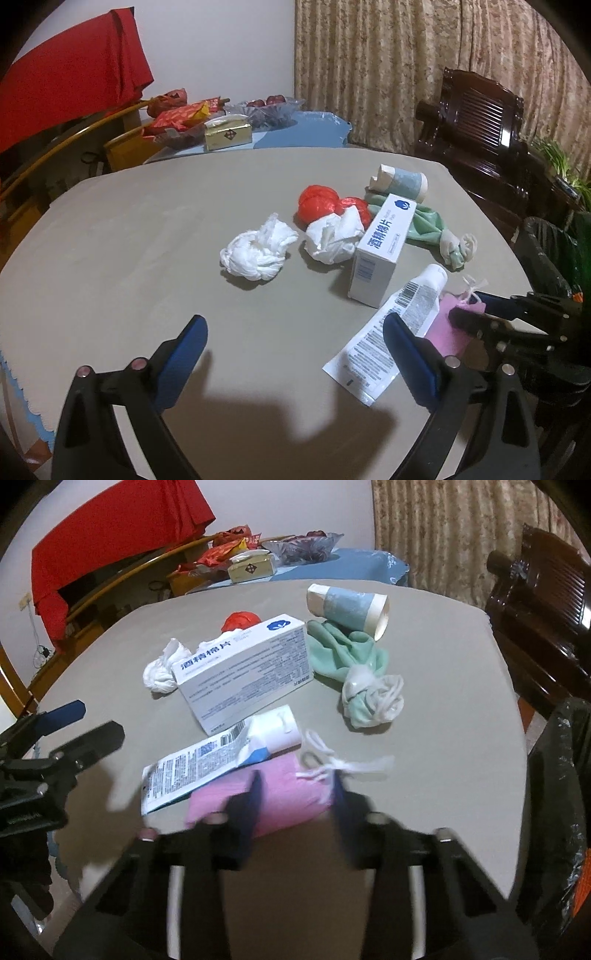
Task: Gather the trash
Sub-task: 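Return both tools to the table and reach the right gripper toward the pink mask, then grasp the pink mask with the right gripper while the left gripper grasps the toothpaste tube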
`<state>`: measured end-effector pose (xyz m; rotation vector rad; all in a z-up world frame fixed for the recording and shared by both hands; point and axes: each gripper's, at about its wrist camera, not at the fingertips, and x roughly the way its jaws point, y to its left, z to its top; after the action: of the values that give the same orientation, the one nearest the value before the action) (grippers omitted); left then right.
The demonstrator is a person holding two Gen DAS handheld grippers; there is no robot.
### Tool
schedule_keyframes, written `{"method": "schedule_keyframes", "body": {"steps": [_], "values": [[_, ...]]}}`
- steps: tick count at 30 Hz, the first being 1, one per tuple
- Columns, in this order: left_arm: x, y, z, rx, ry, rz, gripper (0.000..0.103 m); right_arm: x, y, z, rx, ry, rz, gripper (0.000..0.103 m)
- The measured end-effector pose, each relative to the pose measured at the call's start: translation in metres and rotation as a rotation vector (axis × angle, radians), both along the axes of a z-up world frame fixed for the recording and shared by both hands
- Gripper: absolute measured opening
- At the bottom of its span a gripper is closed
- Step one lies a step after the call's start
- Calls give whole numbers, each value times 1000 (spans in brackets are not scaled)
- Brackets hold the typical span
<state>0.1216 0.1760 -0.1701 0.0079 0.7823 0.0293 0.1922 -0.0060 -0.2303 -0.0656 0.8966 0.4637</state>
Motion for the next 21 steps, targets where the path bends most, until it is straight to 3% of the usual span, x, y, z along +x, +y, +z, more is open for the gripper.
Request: {"method": "schedule_keyframes", "body": {"steps": [4,14,17,19,21], "values": [[2,-6,-2,-7,9,-15,93,0,-4,1,-1,-3,10,3],[8,-34,-10,-8,36,-83,93,11,-38,12,-35,-30,-75,5],[10,-37,-11,-18,42,-81,93,14,-42,10,-33,-15,-85,22],[9,-37,-11,-17,39,-76,93,11,-42,10,-28,-14,-93,57],[9,-35,-10,-10,38,-70,93,7,-40,12,-12,-15,-84,64]]}}
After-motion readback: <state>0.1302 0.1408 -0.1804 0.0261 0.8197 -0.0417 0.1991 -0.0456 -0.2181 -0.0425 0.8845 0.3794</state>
